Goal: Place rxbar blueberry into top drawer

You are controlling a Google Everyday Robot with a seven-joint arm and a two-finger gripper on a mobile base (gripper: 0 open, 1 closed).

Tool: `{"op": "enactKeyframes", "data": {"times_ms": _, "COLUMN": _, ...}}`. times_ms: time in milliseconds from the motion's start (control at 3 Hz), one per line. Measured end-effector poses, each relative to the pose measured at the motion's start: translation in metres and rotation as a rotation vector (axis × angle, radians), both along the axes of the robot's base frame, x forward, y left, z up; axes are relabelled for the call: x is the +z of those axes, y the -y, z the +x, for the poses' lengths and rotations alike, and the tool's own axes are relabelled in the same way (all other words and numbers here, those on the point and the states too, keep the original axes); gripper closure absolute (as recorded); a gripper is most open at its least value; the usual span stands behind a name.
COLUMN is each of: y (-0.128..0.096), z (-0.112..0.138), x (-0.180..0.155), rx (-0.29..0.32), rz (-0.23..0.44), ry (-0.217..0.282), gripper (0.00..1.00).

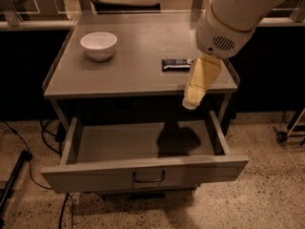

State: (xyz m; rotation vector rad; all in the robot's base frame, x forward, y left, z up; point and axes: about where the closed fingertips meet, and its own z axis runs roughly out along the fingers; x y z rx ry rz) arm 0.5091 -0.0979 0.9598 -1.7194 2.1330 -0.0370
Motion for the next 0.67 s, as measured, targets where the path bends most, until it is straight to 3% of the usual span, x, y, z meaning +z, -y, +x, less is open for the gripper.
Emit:
{"op": "enactKeyframes", "data": {"times_ms": 333, "y": -0.0190, "z": 0.0434, "x": -0.0079, "rx": -0.043, "rz": 0.020, "ry": 0.018, "gripper": 0.00}}
{"op": "enactKeyframes", "data": {"times_ms": 667, "y": -0.0191, "z": 0.0434, "x": -0.0079, "rx": -0.043, "rz": 0.020, "ry": 0.018, "gripper": 0.00}}
